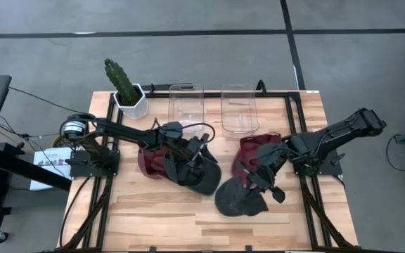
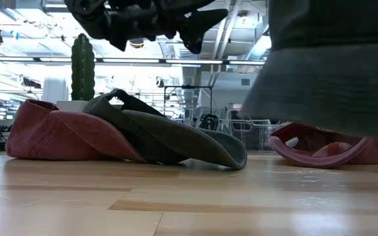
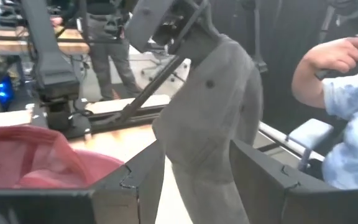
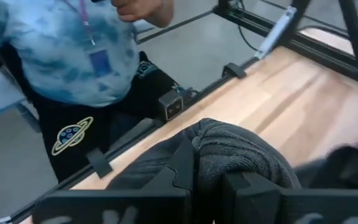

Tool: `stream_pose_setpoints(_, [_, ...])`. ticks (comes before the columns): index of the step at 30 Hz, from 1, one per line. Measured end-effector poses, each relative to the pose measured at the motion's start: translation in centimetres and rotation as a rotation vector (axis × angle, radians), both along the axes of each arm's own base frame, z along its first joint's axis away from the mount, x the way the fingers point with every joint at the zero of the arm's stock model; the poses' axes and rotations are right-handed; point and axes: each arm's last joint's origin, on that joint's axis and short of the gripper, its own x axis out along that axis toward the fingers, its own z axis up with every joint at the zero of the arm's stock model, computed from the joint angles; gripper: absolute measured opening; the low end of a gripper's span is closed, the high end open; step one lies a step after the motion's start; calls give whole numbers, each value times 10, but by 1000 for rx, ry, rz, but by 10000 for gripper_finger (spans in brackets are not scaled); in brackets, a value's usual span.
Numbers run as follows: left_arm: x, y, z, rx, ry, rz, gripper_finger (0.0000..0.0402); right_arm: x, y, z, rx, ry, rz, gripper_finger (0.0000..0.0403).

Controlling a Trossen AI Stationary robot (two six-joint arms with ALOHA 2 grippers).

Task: Pick & Place hat
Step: Put the right black cap into the transparent bin

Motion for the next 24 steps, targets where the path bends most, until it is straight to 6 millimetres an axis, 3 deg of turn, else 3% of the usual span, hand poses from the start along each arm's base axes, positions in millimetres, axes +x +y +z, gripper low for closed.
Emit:
stream_pose_setpoints(11, [5, -3, 1, -7, -9, -95, 177, 30, 8, 12, -58, 98, 70, 10])
stream_pose_setpoints(24, [4, -7, 1, -9, -2, -118, 177, 69, -2, 34, -104, 188, 210, 10])
